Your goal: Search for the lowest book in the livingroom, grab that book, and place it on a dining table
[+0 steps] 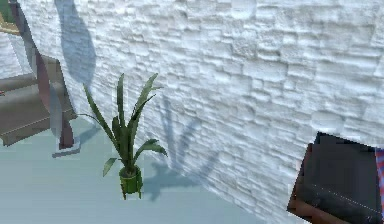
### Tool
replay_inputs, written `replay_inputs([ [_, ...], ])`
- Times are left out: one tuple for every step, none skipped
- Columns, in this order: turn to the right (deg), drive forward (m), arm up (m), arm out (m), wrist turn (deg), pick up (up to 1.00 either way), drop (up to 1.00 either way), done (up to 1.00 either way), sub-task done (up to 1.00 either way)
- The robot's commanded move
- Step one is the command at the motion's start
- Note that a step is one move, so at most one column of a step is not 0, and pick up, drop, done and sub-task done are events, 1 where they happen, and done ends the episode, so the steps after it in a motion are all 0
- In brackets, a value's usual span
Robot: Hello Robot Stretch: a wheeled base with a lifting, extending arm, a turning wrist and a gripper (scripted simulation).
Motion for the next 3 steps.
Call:
replay_inputs([
  [0.0,0.00,0.00,0.00,-33.0,0.00,0.00,0.00,0.00],
  [0.0,0.00,0.00,-0.28,0.0,0.00,0.00,0.00,0.00],
  [-45.0,0.00,0.00,0.00,0.0,0.00,0.00,0.00,0.00],
])
